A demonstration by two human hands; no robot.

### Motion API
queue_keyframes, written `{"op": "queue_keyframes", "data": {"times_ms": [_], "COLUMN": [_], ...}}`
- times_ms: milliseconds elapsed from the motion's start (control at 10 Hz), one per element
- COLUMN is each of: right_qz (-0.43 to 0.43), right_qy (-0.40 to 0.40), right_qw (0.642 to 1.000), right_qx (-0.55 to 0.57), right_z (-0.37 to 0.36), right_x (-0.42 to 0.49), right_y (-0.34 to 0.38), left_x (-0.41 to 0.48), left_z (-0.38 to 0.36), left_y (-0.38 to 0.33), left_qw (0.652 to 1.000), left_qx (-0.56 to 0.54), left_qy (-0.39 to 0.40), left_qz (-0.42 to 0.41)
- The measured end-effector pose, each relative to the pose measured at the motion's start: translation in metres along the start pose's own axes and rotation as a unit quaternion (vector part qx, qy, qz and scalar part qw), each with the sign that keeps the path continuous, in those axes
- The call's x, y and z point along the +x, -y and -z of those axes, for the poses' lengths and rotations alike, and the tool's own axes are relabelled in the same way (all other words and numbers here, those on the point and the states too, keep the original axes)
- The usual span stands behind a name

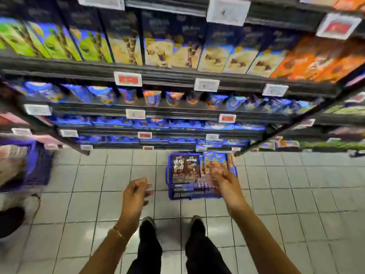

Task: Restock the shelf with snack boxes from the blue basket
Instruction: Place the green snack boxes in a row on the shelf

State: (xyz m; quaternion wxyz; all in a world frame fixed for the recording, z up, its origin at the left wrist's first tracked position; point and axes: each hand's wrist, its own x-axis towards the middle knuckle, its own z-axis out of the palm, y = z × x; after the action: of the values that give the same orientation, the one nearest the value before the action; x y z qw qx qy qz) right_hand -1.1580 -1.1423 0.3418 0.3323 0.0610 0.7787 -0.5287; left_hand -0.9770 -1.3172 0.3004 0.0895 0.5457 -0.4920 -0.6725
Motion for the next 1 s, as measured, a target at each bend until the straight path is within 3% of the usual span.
{"op": "queue_keyframes", "data": {"times_ms": [200,400,600,800,1000], "right_qz": [-0.158,-0.284,-0.248,-0.172,-0.168], "right_qy": [0.028,0.049,0.078,0.118,0.174], "right_qw": [0.987,0.957,0.962,0.955,0.938], "right_qx": [-0.004,-0.027,-0.082,-0.213,-0.25], "right_z": [0.042,0.041,0.002,-0.036,-0.065], "right_x": [0.062,0.18,0.318,0.429,0.501], "right_y": [-0.113,-0.217,-0.336,-0.454,-0.521], "left_x": [0.016,0.088,0.212,0.358,0.432], "left_z": [-0.064,-0.144,-0.206,-0.227,-0.24], "left_y": [0.083,0.171,0.268,0.383,0.451], "left_qw": [0.991,0.977,0.983,0.958,0.949], "left_qx": [-0.002,-0.033,0.012,0.187,0.18], "left_qy": [-0.016,-0.016,0.03,0.067,0.117], "left_qz": [0.132,0.212,0.179,0.205,0.229]}}
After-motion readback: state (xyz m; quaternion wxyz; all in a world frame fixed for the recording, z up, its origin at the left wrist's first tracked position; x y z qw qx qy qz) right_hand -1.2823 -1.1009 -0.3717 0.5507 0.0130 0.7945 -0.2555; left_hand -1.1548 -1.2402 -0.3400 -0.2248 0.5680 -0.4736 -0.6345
